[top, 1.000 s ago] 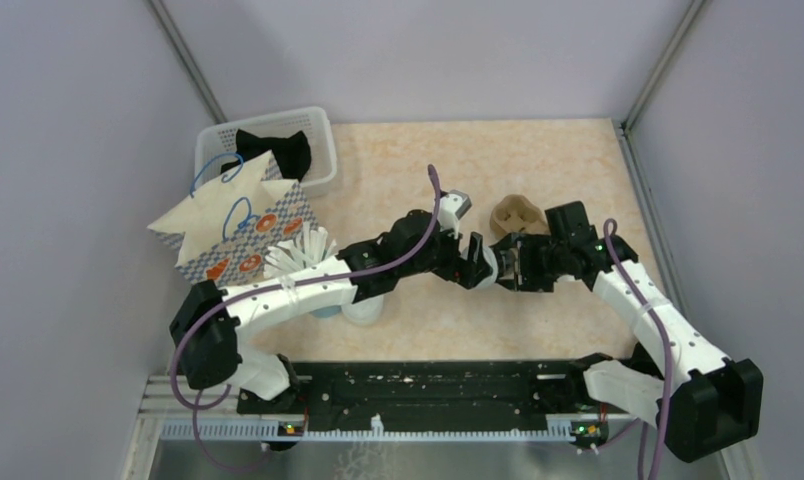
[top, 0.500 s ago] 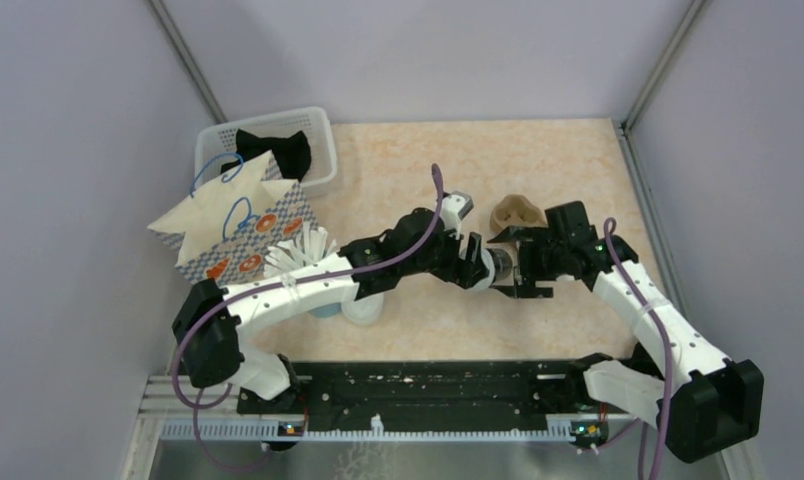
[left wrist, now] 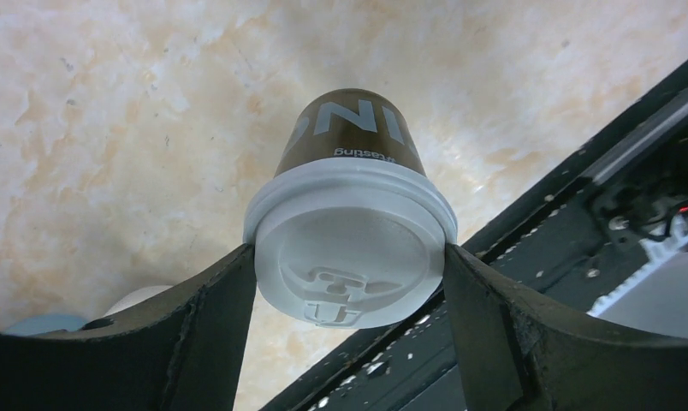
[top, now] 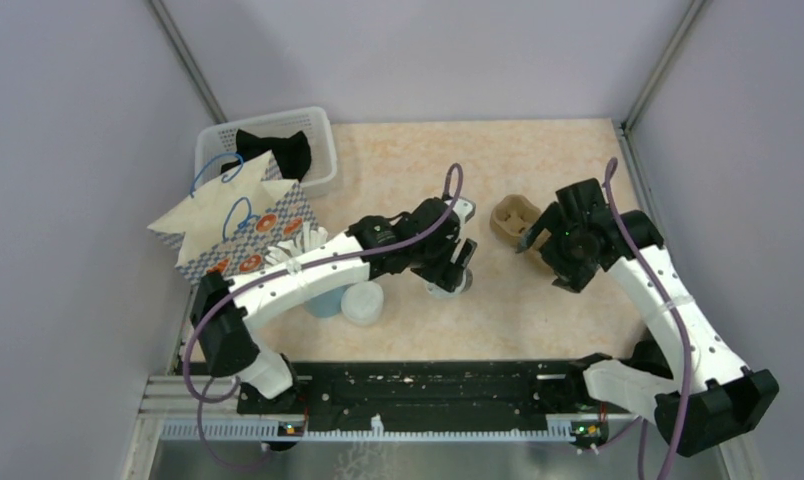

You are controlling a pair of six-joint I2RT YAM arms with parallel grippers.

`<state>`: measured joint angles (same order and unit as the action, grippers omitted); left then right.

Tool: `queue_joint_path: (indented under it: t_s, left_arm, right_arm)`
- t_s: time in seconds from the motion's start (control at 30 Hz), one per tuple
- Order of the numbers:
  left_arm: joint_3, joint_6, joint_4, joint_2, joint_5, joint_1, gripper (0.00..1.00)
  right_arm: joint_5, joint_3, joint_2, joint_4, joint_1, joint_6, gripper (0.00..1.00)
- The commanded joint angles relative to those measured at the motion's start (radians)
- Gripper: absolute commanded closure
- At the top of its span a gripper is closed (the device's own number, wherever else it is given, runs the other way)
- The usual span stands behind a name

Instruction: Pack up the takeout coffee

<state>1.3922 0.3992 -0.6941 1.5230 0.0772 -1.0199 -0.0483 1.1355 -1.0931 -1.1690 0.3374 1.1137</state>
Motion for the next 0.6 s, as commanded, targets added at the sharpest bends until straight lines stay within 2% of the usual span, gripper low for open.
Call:
queue_joint_path:
  t_s: [0.0, 0.13, 0.27, 0.57]
  left_arm:
    - [0.091, -0.090, -0.203, 0.136, 0.015, -0.003, 0.23]
    - [0.186, -0.119, -0.289, 0.276, -0.003, -0.003, 0.22]
    - [0.226, -0.137, -0.283, 0.340, -0.006, -0.006, 0.22]
    - [0.307, -0.143, -0.312, 0.376, 0.001, -0.007, 0.02]
  right_arm:
    - [-0.168, 0.102, 0.061, -0.074, 0.008, -0.378, 0.01]
    - [-0.159, 0.156, 0.114, -0.058, 0.008, -0.494, 0.01]
    - [-0.153, 0.178, 0.114, -0.091, 0.008, -0.535, 0.01]
    - [-0.094, 0.115, 0.149, -0.068, 0.008, -0.550, 0.01]
